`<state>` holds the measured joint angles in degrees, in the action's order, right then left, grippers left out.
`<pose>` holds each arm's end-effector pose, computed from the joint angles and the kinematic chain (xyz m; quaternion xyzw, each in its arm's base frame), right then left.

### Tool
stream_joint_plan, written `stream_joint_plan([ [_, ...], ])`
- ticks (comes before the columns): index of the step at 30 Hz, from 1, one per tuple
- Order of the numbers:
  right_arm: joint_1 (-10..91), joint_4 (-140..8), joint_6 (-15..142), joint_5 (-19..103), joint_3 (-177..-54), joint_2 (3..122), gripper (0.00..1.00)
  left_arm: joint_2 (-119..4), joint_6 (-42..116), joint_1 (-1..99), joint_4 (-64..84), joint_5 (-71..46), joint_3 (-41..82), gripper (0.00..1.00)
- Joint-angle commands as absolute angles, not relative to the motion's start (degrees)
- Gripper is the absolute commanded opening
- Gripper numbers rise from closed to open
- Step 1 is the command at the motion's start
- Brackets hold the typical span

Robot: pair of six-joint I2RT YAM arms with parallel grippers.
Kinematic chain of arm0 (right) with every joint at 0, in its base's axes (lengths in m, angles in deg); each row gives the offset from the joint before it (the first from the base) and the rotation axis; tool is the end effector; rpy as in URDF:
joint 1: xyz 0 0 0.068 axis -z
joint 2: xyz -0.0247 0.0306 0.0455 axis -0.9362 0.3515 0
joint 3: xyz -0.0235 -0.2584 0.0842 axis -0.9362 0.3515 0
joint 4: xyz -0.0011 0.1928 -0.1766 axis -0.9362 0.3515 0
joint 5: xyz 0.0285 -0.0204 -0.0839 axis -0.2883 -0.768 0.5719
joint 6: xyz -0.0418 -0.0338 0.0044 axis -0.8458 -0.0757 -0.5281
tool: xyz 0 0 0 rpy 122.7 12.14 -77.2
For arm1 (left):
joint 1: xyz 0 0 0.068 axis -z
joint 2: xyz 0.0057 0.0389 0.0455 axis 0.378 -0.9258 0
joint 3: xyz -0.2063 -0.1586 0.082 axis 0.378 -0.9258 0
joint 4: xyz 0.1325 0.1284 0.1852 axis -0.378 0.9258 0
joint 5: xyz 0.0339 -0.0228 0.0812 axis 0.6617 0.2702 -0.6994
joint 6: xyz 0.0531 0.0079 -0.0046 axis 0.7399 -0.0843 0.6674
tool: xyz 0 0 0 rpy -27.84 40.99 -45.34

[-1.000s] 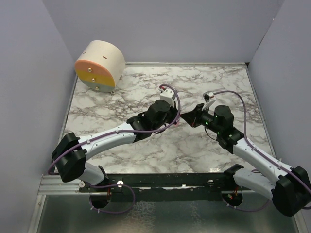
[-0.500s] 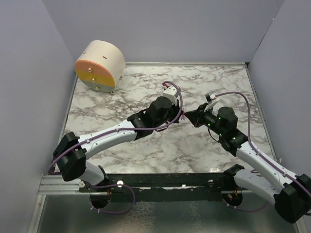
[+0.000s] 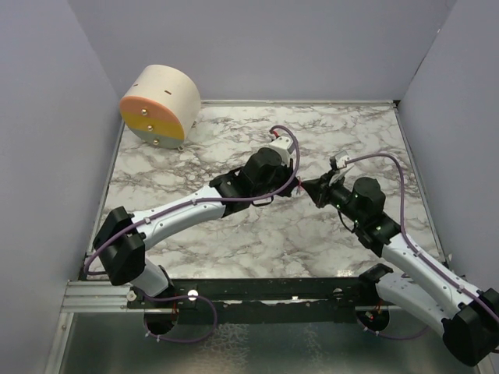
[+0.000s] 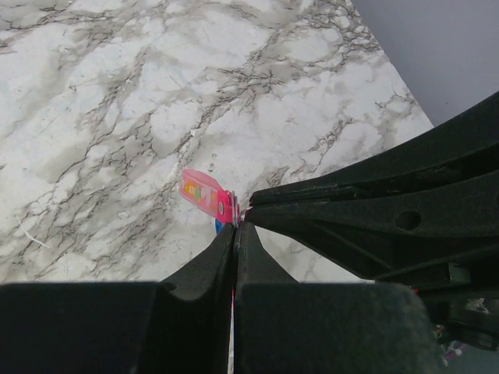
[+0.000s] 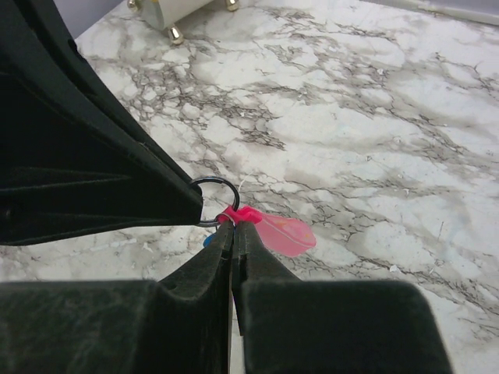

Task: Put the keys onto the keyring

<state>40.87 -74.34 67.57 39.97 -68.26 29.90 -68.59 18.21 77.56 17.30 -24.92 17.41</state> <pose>0.1749 0.1022 0.2615 -0.1728 0.7577 0.2747 0.5662 0.2050 -0.2925 0.3173 0.1632 0.8168 -0.3539 0.4254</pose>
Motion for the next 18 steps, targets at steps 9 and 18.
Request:
stream_joint_plan([
  [9,41.0,-79.4,59.8,43.0,-66.3,26.5,0.01,-75.3,16.6,75.6,23.3,-10.8,24.6,0.0],
  [18,41.0,-79.1,55.7,44.9,-65.1,24.7,0.01,-77.3,16.7,73.2,25.6,-5.6,26.3,0.0],
])
